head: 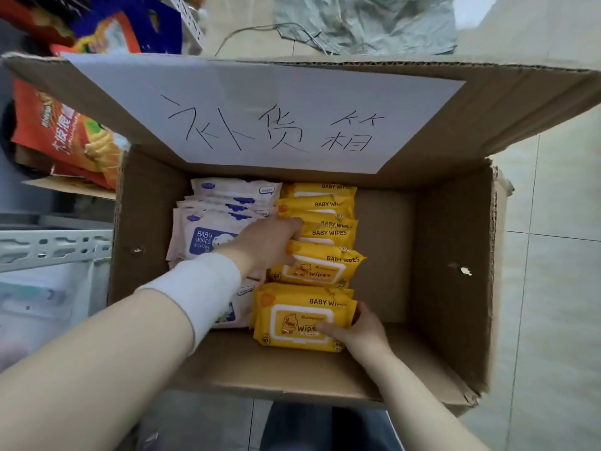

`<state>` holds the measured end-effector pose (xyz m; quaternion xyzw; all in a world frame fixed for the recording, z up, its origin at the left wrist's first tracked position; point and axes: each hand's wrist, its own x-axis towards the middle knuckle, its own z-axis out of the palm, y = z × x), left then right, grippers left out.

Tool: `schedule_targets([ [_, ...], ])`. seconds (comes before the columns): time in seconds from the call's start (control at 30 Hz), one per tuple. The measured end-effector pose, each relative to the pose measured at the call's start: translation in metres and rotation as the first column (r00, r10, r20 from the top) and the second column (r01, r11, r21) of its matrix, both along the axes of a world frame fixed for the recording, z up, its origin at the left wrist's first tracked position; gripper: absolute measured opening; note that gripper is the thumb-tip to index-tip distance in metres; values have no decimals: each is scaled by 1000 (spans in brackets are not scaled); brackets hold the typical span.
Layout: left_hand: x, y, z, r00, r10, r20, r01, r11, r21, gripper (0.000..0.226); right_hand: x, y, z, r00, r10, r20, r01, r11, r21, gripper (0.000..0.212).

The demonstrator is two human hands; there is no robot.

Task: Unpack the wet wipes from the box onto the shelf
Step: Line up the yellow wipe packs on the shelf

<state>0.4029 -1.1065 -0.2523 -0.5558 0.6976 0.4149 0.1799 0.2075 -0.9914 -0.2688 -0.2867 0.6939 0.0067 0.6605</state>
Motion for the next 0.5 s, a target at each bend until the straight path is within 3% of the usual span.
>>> schedule_targets([
  [0.2, 2, 14, 4, 938, 297, -178, -293, 955, 50, 34, -4, 3, 1, 991, -89, 104, 85, 995, 44, 35],
  [0.37, 3, 16, 20, 782, 564, -267, -566, 821, 76, 39, -9, 7, 9, 976, -154, 154, 152, 988, 25, 39],
  [0.5, 11, 20, 45, 587, 749, -309, -751, 645, 138, 40, -18, 7, 31, 962, -214, 167, 224, 974, -38, 43],
])
